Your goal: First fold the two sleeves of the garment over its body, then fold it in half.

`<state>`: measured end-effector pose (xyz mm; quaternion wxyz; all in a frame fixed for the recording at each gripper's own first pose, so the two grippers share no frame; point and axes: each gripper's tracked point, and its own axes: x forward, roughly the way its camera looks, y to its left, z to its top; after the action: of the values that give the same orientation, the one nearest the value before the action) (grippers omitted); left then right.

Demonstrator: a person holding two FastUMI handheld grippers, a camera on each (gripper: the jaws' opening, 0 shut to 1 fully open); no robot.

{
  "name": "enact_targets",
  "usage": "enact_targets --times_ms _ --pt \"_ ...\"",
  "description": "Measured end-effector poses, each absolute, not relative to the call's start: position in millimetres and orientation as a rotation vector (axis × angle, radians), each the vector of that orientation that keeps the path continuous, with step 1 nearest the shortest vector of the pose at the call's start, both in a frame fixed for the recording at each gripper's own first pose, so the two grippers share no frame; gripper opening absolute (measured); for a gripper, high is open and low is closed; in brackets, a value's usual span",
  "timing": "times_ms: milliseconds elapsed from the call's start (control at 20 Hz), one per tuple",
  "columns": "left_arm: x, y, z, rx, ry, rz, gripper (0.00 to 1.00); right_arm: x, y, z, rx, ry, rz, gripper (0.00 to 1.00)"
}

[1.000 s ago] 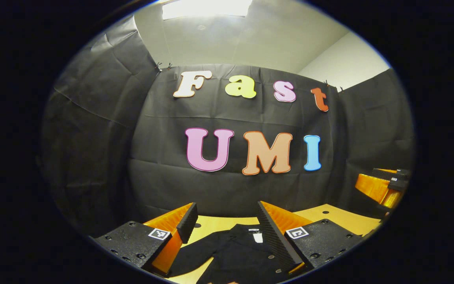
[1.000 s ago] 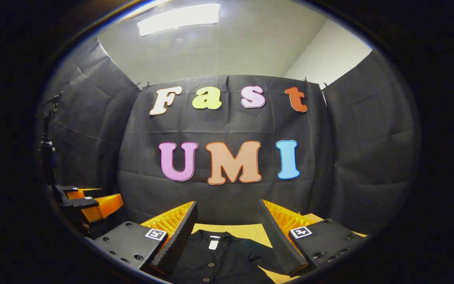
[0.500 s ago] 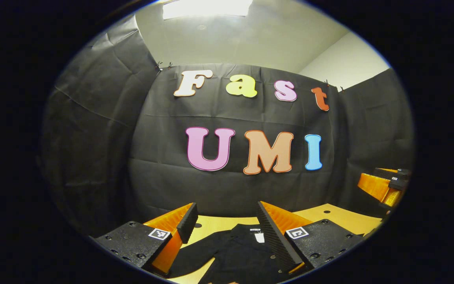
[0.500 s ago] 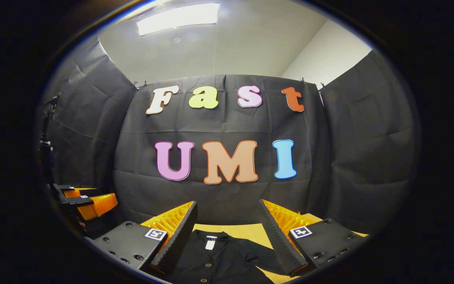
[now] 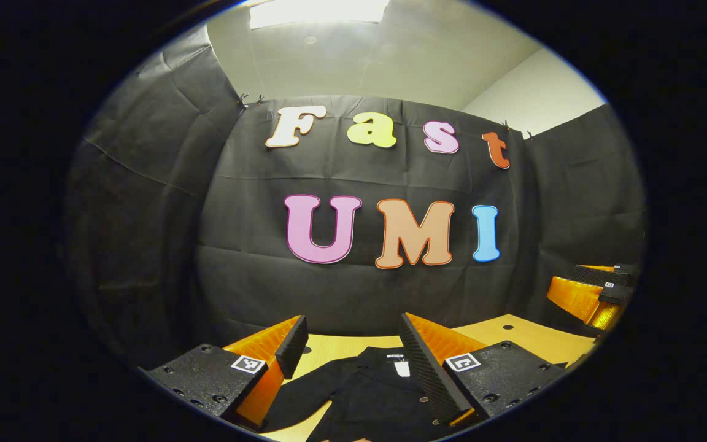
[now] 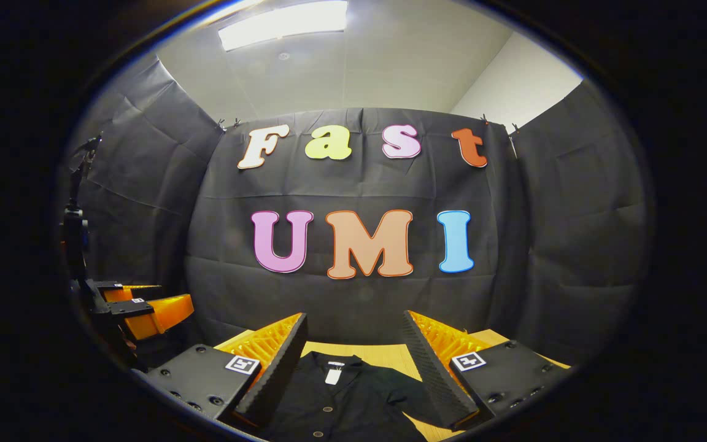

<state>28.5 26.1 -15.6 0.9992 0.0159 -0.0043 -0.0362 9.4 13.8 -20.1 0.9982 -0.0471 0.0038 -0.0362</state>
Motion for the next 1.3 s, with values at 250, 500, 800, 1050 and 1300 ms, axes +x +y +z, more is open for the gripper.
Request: enact_targets --times_ms 250,500,800,1050,1300 --pt "32 23 -13 0.025 -0.004 -0.053 0.90 21 -16 -25 -0.107 0.042 -0.095 0.97" --pt "36 15 -5 0.048 -0.031 -0.026 0.90 32 -75 -42 -0.106 0.096 -0.156 0.98" --pt "42 -11 -6 0.063 -0.022 -0.011 0.92 36 -158 -83 -0.126 0.209 -0.244 0.98" --pt "49 -34 -3 0.087 -0.019 -0.003 0.92 29 -216 -133 -0.132 0.342 -0.286 0.98" --pt "51 -58 -8 0.109 -0.005 0.006 0.92 19 -263 -187 -0.152 0.503 -0.281 0.98"
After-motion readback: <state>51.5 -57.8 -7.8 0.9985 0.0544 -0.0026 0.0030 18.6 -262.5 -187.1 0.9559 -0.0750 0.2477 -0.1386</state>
